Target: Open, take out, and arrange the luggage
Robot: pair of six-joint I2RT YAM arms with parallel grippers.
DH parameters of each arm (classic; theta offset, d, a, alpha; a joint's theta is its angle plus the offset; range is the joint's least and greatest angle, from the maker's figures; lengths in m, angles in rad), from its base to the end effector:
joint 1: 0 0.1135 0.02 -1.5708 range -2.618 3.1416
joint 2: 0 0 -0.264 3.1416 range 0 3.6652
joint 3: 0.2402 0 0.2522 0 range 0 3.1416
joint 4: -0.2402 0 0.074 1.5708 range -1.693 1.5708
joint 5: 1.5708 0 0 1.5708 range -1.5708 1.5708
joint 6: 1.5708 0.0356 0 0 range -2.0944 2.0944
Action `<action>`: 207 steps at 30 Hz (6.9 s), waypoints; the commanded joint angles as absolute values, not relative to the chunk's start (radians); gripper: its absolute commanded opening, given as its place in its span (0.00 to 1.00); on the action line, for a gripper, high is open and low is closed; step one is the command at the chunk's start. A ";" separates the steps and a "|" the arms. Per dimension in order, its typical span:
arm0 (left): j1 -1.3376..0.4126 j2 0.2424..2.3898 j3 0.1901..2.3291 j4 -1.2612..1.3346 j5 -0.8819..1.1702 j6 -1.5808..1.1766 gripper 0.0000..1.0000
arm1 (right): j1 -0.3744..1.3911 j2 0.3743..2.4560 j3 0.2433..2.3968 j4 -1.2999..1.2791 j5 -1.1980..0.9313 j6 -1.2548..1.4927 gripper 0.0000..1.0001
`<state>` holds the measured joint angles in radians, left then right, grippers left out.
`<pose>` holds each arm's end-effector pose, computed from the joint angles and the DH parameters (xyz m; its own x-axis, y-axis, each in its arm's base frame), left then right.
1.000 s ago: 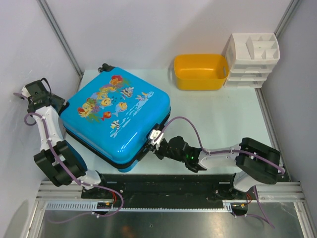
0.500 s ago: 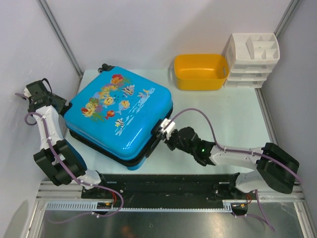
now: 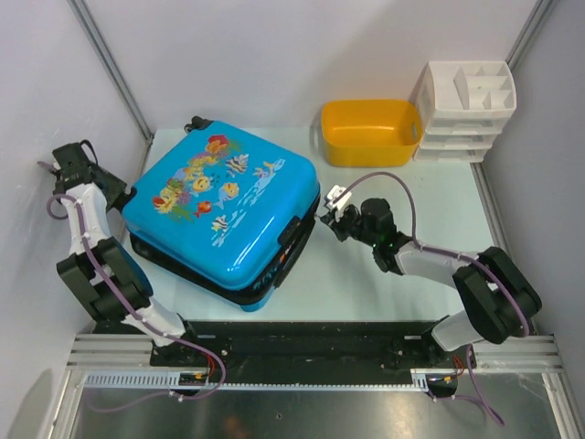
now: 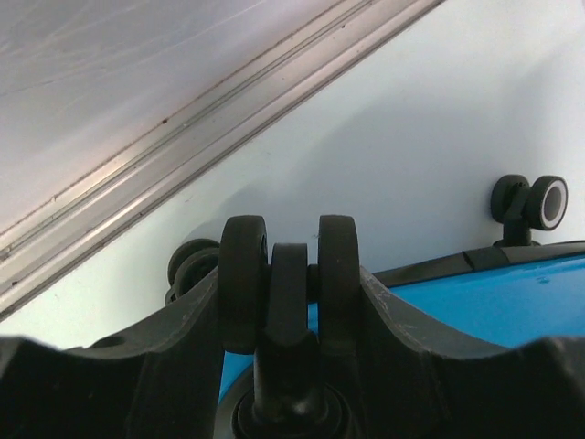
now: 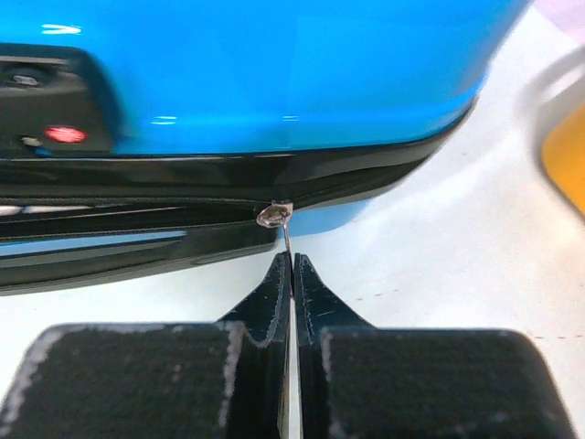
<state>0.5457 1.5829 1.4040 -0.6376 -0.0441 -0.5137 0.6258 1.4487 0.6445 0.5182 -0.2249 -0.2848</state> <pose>0.2983 0.1830 0.3131 -0.2750 -0.7413 -0.6122 -0.7802 0.5442 -0.3085 0.2428 0.1852 0.2100 -0.0103 -0.3454 -0.9384 -0.7787 0.5916 -0.2092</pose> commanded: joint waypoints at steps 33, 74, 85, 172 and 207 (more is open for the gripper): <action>0.244 1.882 1.761 -0.489 0.226 -0.017 0.00 | 0.414 2.132 1.184 1.107 -0.871 -0.278 0.00; 0.486 1.428 1.227 -0.459 0.114 -0.250 0.00 | 0.394 1.439 1.126 -0.366 -0.568 -0.124 0.87; 0.558 1.186 0.993 -0.508 -0.029 -0.438 0.00 | 0.686 1.456 0.937 -0.098 -0.526 0.014 0.83; 0.653 1.039 1.219 -0.468 0.664 -1.036 0.54 | 1.034 1.703 1.132 0.676 0.319 -0.943 0.89; 0.131 0.816 1.037 -0.223 0.563 0.805 1.00 | 0.885 1.908 1.529 0.658 0.265 -0.882 0.93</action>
